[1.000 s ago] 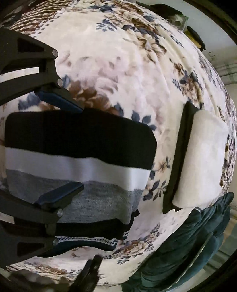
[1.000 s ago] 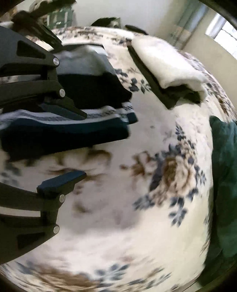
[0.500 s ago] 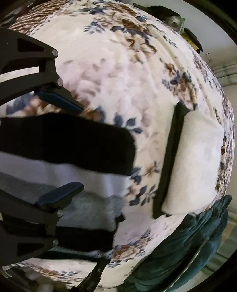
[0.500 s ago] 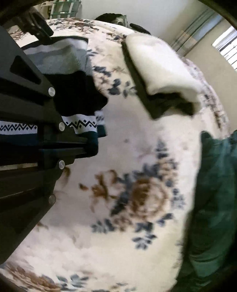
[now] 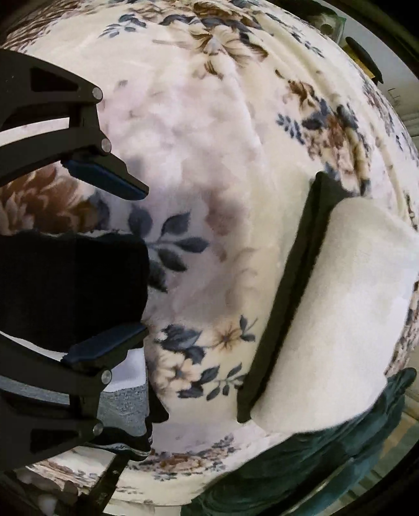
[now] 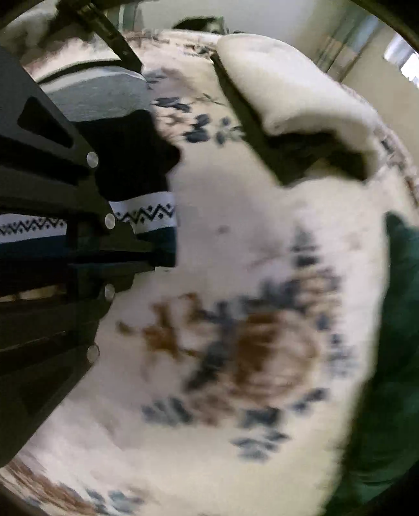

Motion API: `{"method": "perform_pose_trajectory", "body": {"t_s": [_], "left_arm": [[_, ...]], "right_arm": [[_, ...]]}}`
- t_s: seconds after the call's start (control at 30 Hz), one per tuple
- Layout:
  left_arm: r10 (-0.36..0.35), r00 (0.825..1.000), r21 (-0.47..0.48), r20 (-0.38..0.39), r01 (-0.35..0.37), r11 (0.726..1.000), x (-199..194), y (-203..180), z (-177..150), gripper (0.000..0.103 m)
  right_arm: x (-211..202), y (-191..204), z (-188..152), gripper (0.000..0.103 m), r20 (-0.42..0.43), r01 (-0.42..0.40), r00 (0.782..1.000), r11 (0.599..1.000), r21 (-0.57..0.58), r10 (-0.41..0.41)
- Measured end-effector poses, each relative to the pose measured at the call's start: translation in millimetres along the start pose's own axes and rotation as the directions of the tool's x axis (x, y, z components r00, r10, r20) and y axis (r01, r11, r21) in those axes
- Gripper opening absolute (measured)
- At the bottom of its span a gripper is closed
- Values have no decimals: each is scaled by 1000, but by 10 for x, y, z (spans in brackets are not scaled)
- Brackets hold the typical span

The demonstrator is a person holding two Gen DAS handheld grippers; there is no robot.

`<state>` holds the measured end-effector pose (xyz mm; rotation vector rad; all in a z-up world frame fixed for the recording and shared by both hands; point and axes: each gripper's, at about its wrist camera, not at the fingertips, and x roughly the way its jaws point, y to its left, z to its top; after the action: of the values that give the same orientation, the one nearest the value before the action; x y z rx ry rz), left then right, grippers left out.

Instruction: Fold small clothes

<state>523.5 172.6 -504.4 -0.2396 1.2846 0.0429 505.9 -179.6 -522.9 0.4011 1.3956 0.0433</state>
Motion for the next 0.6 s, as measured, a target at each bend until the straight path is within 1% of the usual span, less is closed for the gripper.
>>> {"method": "perform_pose_trajectory", "body": {"t_s": [0.03,0.07,0.13,0.17,0.23,0.3,0.33,0.37,0.4,0.43,0.5,0.57,0.6], "left_arm": [[3,1000,8,10,-3,1000,-72,28,-40,77],[1,1000,7,15,-1,1000,-119,52,-74,77],[-6,1000,10,18,5,1000,-232,122,-208,77],[6,1000,11,14,-6,1000,-279,158,-281,77],[16,1000,0,2,-16,1000,-367,233,-492,77],[37,999,-19,-23,-37,999,-395,314,-693,77],[29,999,-37,-39,-30,999,-400,350,-805,77],[18,998,-57,-54,-21,998,-396,379,-882,77],[7,998,-76,-67,-12,997,-391,403,-966,77],[-10,997,-93,-75,3,996,-381,415,-1032,77],[-27,994,-108,-104,15,994,-325,406,-1134,77],[-36,993,-106,-116,24,994,-285,386,-1158,77],[-39,992,-101,-117,27,995,-269,375,-1154,77]], "right_arm": [[-95,-95,-81,36,3,-31,1000,999,32,31],[-208,-180,-188,43,12,-64,998,996,55,63],[-337,-306,-406,47,-4,-109,994,990,95,110],[-362,-368,-536,49,-27,-136,990,984,117,140],[-316,-454,-836,49,-123,-138,980,977,165,159],[-238,-506,-1108,49,-192,-150,962,964,218,193],[-212,-533,-1228,49,-207,-148,957,956,254,203],[-202,-558,-1323,46,-201,-167,952,943,289,231],[-207,-567,-1411,39,-173,-197,950,930,309,259],[-235,-560,-1464,5,-133,-210,956,930,303,260],[-353,-539,-1506,5,-60,-193,974,940,280,218],[-533,-493,-1500,5,1,-146,989,961,235,150],[-645,-486,-1487,5,38,-122,992,969,216,117]]}}
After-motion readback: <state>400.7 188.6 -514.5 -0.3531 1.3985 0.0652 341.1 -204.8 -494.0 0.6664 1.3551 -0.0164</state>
